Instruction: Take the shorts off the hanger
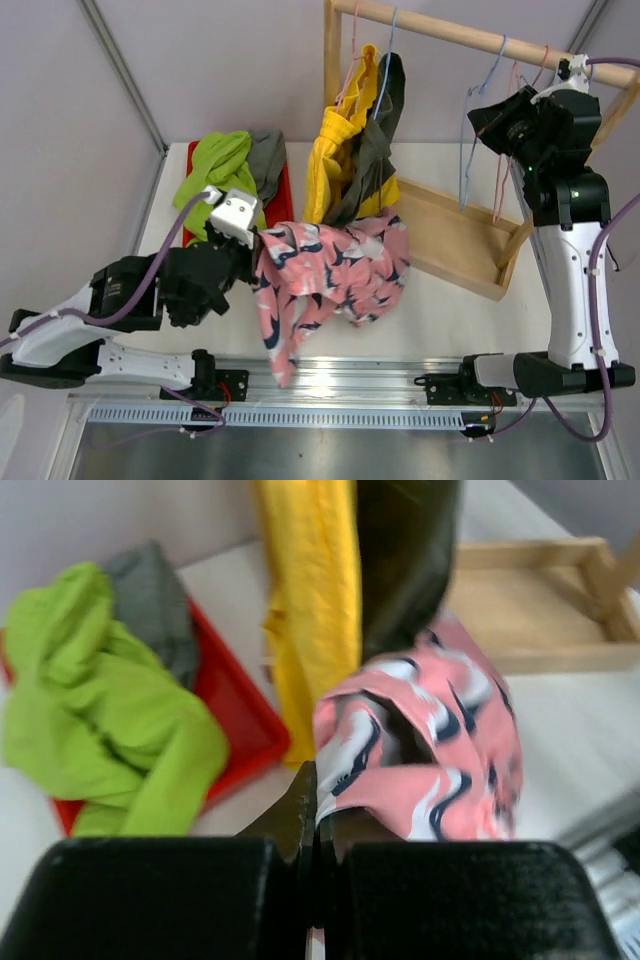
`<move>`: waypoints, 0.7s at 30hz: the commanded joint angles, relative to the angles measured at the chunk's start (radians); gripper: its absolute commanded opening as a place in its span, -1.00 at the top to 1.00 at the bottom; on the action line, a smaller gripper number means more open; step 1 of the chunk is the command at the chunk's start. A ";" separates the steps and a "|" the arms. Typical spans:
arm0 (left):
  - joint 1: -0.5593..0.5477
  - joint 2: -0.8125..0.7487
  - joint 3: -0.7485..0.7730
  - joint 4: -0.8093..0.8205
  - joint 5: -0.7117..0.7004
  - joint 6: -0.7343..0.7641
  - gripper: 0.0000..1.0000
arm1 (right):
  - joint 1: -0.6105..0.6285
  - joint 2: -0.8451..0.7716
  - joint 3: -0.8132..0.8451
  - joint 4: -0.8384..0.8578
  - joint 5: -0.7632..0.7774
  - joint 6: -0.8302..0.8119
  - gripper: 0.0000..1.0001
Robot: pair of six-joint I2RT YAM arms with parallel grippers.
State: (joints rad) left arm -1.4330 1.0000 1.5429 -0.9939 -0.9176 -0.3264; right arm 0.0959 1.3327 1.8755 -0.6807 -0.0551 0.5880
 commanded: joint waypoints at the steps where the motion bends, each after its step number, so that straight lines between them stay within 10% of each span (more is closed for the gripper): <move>1: 0.080 0.002 0.034 0.047 -0.060 0.136 1.00 | -0.004 -0.102 -0.082 0.015 -0.028 0.010 1.00; 11: 0.622 0.116 0.308 0.247 0.281 0.423 1.00 | -0.005 -0.220 -0.220 0.001 -0.031 -0.010 0.98; 21: 0.822 0.448 0.966 0.202 0.385 0.480 1.00 | -0.012 -0.256 -0.305 -0.002 -0.025 -0.037 -0.57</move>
State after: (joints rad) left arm -0.6380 1.4097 2.3836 -0.8398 -0.5751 0.0917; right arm 0.0891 1.0950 1.5795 -0.6750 -0.0727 0.5709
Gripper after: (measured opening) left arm 0.005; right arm 0.766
